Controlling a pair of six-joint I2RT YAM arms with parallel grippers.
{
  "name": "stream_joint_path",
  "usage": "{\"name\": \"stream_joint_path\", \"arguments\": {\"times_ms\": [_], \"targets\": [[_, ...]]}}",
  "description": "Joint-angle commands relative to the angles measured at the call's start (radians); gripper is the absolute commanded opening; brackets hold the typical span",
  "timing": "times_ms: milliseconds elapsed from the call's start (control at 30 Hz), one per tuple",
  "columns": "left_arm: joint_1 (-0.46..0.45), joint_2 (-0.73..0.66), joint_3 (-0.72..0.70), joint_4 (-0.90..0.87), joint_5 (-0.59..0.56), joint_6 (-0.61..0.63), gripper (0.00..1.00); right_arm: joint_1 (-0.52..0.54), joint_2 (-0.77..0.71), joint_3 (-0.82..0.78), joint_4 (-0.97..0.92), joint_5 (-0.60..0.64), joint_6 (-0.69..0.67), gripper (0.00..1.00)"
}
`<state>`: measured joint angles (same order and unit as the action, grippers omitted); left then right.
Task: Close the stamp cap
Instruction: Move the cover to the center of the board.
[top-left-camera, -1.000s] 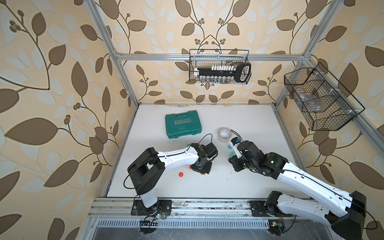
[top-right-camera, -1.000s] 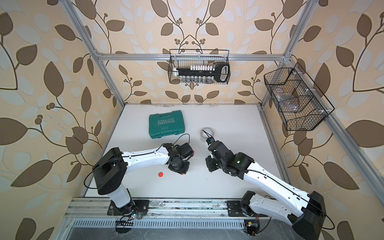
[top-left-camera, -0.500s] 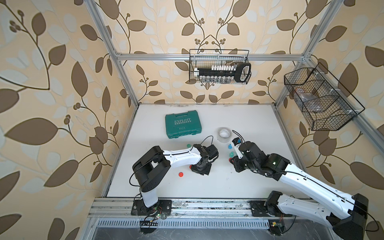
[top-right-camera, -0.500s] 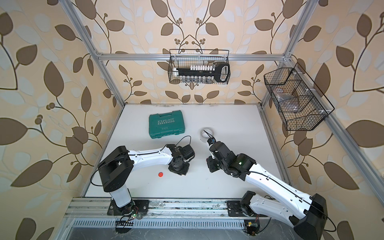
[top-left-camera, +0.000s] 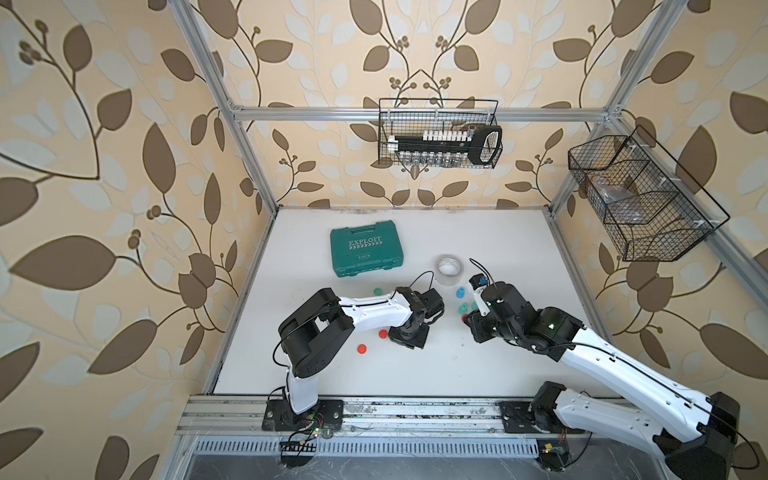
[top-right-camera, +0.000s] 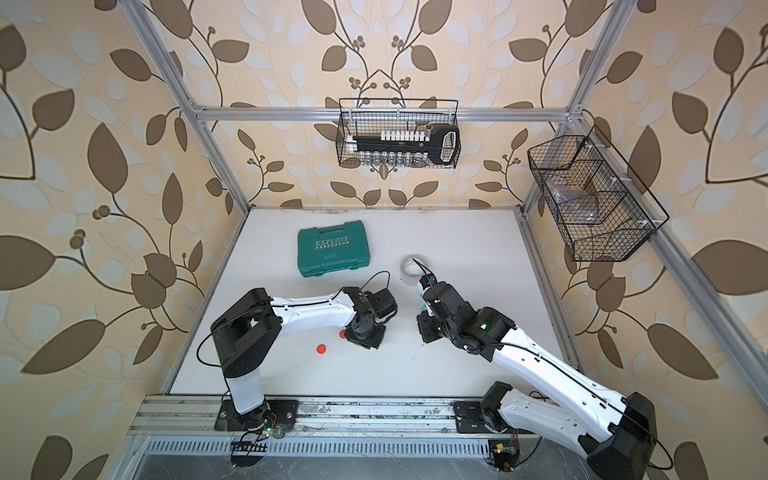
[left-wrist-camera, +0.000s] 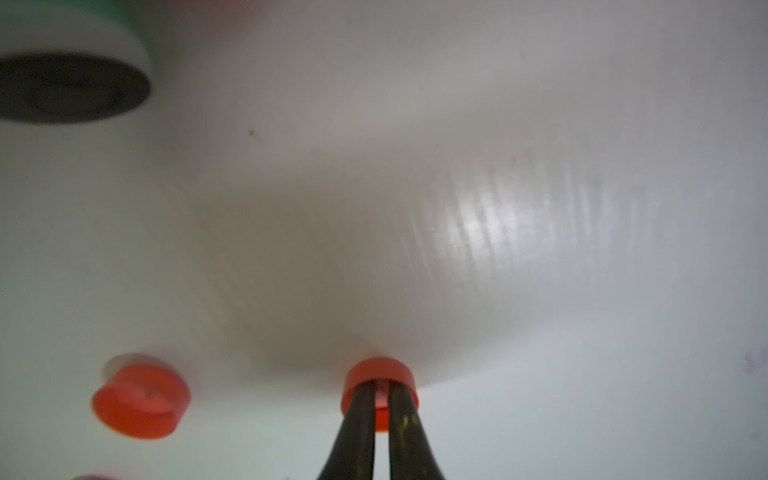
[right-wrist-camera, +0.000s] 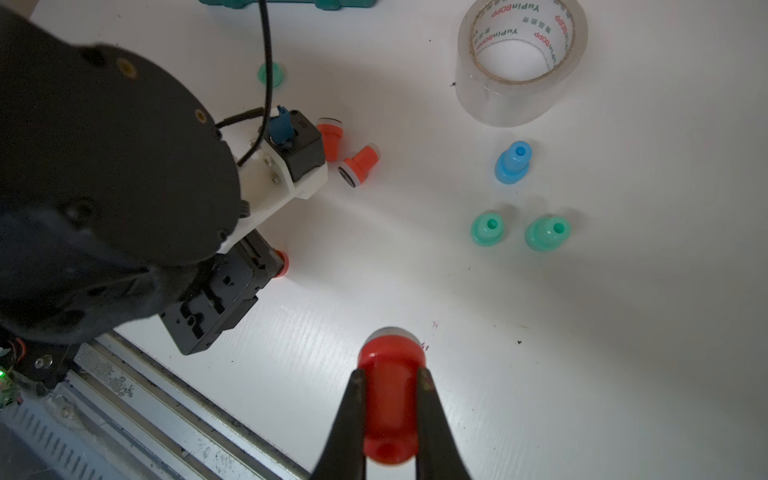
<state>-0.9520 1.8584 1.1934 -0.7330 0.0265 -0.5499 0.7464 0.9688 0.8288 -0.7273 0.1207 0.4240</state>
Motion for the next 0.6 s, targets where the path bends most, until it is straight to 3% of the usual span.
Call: {"name": "stream_joint_path", "arguments": {"times_ms": [0, 233, 567], "targets": [[-0.027, 0.047, 0.057, -0.012, 0.019, 0.018, 0.12, -0.028, -0.045, -0.023, -0.049, 0.033, 0.01, 0.0], [-0.078, 0.108, 0.177, -0.045, 0.015, 0.013, 0.12, -0.085, -0.122, -0.042, -0.08, 0.031, -0.004, 0.0], [-0.081, 0.057, 0.232, -0.091, -0.002, 0.021, 0.12, -0.091, -0.131, -0.02, -0.098, 0.019, -0.015, 0.0]]}}
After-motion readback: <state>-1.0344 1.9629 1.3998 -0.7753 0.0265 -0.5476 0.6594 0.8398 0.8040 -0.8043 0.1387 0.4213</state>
